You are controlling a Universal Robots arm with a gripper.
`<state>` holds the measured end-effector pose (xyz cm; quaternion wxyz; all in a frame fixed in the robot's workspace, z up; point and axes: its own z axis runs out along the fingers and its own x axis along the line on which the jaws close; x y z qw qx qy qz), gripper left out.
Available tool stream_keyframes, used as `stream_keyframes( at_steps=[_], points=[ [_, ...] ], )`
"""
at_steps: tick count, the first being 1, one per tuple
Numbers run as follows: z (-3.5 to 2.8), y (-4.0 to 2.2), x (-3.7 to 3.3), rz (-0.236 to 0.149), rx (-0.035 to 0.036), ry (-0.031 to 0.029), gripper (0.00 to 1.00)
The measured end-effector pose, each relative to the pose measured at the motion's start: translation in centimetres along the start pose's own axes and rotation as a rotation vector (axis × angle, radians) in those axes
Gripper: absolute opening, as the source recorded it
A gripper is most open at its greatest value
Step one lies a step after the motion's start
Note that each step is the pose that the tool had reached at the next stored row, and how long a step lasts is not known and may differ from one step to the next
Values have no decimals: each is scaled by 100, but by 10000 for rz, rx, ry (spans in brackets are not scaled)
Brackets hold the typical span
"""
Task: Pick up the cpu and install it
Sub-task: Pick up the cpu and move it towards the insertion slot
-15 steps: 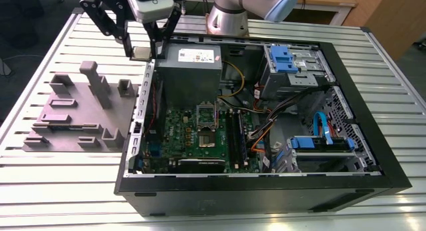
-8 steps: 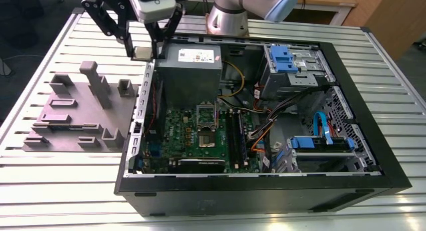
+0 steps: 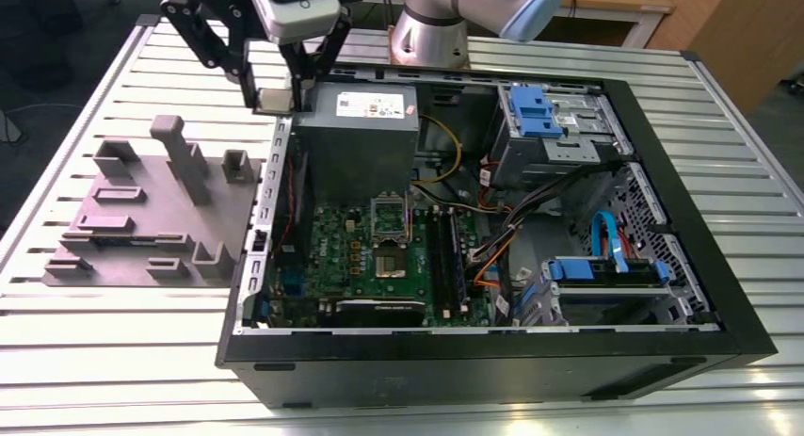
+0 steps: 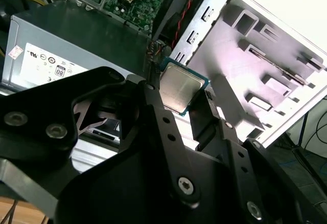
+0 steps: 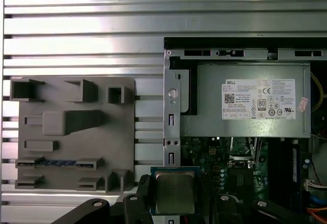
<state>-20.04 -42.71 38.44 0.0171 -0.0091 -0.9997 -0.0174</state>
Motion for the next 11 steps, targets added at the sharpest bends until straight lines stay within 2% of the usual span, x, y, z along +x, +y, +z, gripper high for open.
stream_keyframes(
  at_steps=[11],
  points=[
    [-3,2,-78,0,1,1,47]
  ],
)
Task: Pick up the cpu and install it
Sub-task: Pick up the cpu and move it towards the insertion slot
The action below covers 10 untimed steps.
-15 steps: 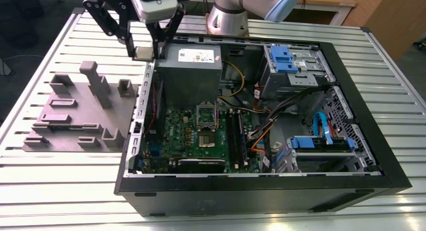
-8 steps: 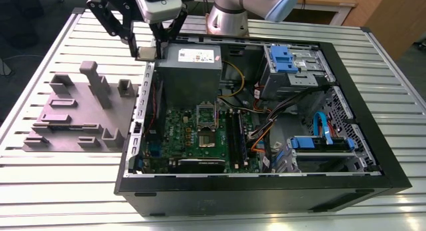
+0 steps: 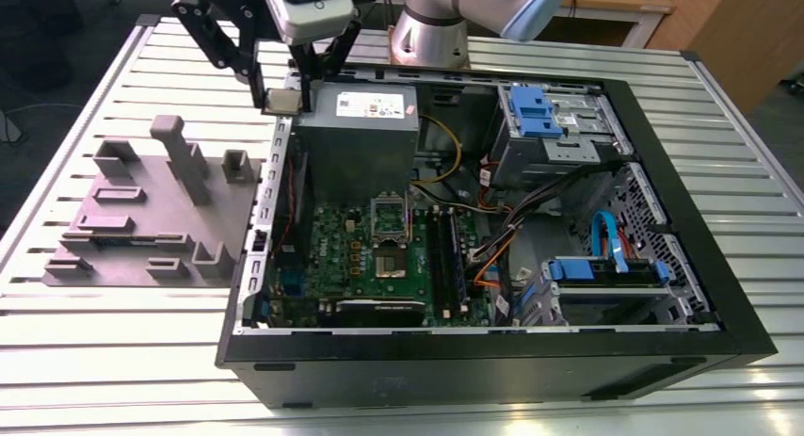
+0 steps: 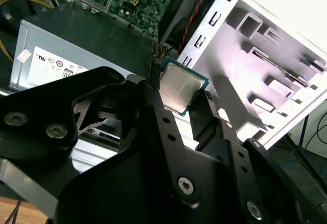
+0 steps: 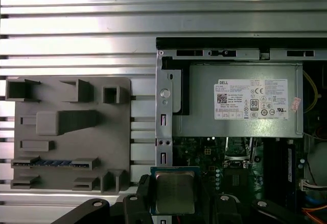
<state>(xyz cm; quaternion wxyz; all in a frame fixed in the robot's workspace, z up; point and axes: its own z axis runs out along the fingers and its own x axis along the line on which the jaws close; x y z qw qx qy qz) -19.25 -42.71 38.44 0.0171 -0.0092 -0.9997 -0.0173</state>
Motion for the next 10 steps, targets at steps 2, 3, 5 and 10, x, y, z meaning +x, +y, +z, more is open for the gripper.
stream_keyframes(
  at_steps=[2,3,5,10],
  points=[
    [0,0,-16,0,-1,-1,47],
    [0,0,-25,0,-1,-1,47],
    [-1,0,-42,0,0,-2,47],
    [-2,1,-79,0,0,0,47]
  ],
)
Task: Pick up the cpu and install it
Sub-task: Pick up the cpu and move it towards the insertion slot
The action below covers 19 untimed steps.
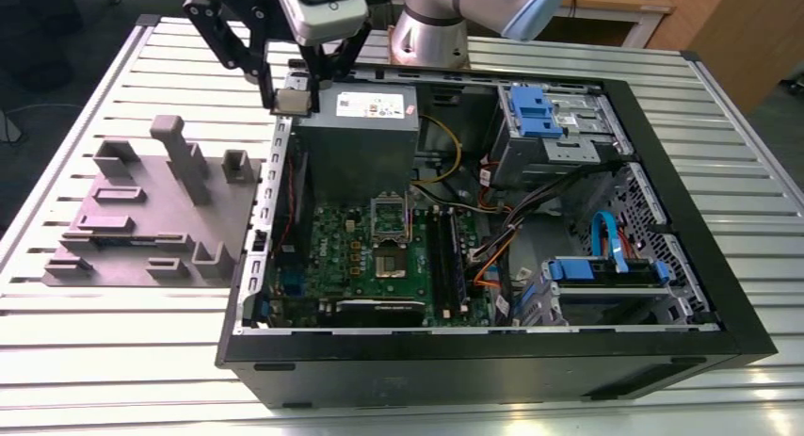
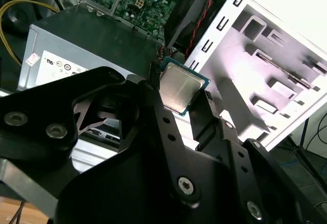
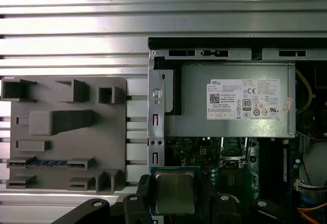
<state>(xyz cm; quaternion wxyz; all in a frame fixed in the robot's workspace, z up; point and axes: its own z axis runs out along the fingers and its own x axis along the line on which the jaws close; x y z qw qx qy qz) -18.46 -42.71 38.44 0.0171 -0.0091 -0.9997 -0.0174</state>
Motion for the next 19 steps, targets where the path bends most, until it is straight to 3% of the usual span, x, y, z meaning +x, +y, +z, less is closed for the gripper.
stream_keyframes(
  at_steps=[19],
  points=[
    [-4,3,-176,0,0,-1,47]
  ],
)
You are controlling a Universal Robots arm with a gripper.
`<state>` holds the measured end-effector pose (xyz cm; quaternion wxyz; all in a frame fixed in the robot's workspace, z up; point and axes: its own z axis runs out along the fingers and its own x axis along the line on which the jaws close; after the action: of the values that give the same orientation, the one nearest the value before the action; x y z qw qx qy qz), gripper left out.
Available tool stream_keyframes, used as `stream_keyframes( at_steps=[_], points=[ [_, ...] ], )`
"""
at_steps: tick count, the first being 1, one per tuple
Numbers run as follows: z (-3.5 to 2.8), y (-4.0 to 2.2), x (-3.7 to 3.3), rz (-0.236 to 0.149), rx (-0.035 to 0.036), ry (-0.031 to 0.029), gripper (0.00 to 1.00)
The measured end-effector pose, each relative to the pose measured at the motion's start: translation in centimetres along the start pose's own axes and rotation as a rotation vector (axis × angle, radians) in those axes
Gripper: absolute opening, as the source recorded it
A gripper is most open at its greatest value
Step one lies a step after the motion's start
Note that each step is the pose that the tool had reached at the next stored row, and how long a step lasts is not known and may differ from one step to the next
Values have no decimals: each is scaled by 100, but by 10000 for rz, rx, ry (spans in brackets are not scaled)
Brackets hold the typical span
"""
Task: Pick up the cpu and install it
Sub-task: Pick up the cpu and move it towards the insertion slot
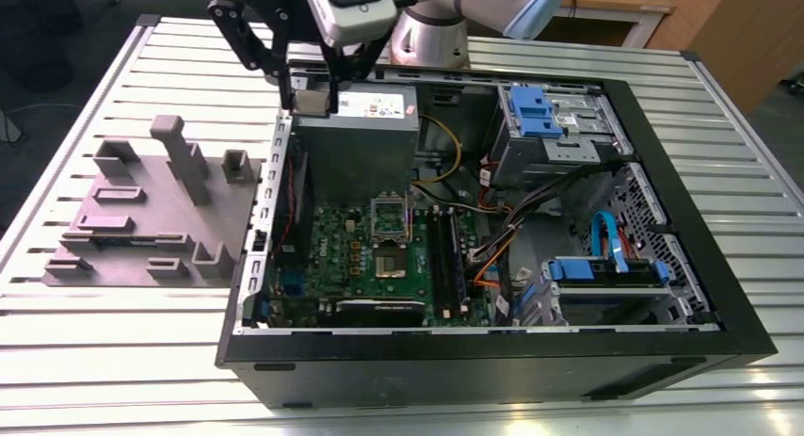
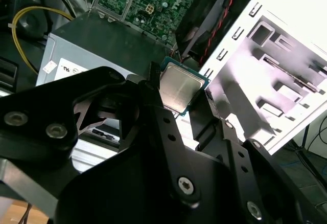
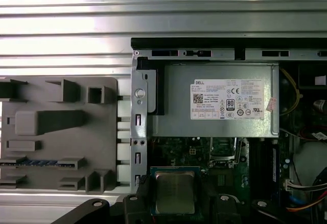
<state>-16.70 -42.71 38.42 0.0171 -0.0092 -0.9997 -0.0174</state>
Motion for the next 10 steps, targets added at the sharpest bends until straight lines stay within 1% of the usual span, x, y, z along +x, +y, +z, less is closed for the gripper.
stream_keyframes(
  at_steps=[5,10],
  points=[
    [-1,1,-59,0,0,0,47],
    [-3,3,-140,0,0,0,47]
  ],
)
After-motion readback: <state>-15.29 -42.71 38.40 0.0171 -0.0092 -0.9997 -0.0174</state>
